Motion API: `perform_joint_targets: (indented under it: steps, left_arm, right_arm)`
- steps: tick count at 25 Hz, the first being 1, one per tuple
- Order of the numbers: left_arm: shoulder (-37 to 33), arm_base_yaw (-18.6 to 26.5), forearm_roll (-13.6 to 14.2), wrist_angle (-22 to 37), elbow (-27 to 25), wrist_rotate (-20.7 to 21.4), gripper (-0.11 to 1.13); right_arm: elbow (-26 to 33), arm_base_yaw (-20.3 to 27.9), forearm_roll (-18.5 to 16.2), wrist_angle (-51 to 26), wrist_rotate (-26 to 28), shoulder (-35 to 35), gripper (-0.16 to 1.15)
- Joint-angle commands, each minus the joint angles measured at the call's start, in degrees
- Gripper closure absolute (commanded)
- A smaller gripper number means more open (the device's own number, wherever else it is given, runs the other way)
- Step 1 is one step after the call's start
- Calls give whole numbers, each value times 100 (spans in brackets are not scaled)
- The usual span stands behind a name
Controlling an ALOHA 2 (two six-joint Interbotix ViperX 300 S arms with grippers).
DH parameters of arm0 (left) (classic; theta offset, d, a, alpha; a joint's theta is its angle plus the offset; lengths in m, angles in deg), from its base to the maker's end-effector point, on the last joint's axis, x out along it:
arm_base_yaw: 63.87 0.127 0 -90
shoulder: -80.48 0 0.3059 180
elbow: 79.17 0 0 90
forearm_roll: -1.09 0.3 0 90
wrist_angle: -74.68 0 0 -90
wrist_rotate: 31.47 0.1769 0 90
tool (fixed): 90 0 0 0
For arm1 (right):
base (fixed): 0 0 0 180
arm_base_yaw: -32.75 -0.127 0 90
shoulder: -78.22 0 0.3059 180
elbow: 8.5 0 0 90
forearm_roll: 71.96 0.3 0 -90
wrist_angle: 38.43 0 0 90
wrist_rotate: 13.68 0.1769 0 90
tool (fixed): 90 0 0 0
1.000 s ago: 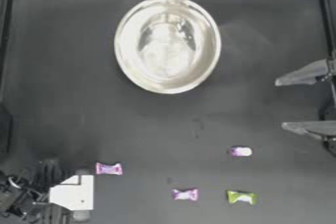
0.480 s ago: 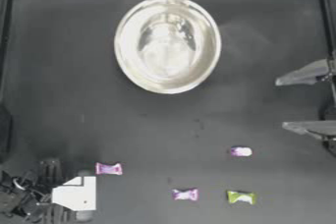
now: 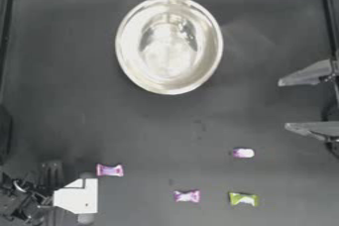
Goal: Put candies in bowl
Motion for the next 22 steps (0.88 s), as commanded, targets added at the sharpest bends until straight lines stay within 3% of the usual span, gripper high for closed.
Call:
perform_joint_targets:
  steps: [1, 5, 12, 19, 22]
  left_arm:
    - [-70, -9, -26, -9, 97, 0, 76]
    - [-396, 105, 18, 105, 105, 35, 77]
    - [-1573, 756, 167, 123, 44, 316, 88]
    - [-2399, 1811, 800, 466, 237, 940, 88]
    - [-2637, 2461, 879, 501, 281, 1248, 88]
  right_arm:
    - [70, 0, 9, 44, 0, 35, -2]
    - [70, 0, 18, 44, 0, 35, -2]
    - [62, 0, 18, 44, 0, 62, -2]
    - [44, 0, 18, 44, 0, 88, -2]
    - [44, 0, 35, 44, -9, 88, -2]
